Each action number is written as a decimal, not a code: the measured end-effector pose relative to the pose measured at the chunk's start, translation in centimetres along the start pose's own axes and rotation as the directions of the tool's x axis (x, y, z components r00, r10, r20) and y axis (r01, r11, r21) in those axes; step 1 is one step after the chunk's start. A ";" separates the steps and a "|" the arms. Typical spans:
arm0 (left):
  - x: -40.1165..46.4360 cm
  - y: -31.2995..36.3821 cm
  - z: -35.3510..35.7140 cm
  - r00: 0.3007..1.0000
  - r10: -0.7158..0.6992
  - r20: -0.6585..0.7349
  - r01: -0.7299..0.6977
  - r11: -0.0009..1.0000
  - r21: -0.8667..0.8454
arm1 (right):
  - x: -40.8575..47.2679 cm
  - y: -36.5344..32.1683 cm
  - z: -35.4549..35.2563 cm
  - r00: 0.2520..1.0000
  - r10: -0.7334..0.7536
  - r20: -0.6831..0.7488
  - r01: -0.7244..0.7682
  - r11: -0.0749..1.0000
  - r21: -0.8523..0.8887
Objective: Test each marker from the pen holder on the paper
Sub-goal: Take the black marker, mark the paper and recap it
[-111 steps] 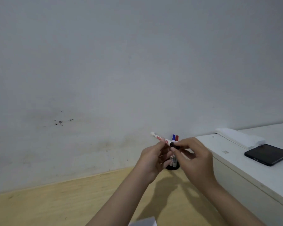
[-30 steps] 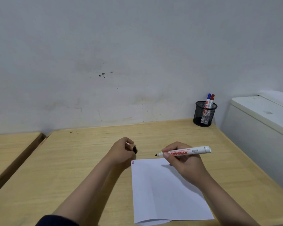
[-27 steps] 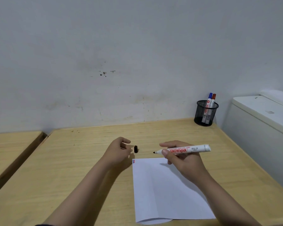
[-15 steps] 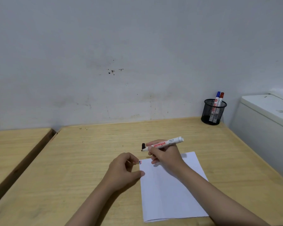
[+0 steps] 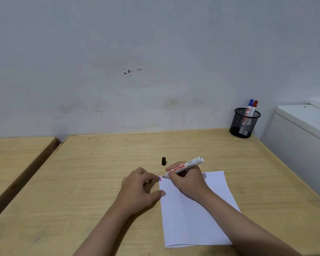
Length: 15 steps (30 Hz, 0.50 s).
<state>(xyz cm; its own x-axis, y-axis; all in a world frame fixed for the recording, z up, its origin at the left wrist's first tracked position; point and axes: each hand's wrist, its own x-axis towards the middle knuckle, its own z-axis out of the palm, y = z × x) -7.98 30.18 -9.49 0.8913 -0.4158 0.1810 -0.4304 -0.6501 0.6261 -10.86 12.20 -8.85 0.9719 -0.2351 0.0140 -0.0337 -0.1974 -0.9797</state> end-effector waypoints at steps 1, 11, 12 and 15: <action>0.0 0.0 0.0 1.000 0.004 0.004 -0.004 1.000 0.028 | 0.0 0.0 0.0 1.000 -0.001 0.004 0.001 1.000 -0.008; -0.1 -0.1 0.0 0.999 0.044 0.022 -0.047 0.985 0.166 | 0.4 0.4 0.2 1.000 -0.014 0.017 0.015 0.997 -0.075; -0.1 -0.2 0.0 0.999 0.045 0.022 -0.049 0.984 0.171 | 0.4 0.4 0.2 1.000 -0.012 0.022 0.013 0.997 -0.077; 0.0 -0.3 0.2 0.999 0.051 0.020 -0.053 0.980 0.190 | 0.4 0.3 0.2 0.999 0.008 0.034 -0.005 0.997 -0.080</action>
<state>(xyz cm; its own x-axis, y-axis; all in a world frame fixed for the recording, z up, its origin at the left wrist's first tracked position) -7.86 30.23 -9.80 0.8654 -0.4606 0.1975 -0.4967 -0.7358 0.4603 -10.47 12.25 -9.17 0.9789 -0.2042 -0.0005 -0.0573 -0.2721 -0.9606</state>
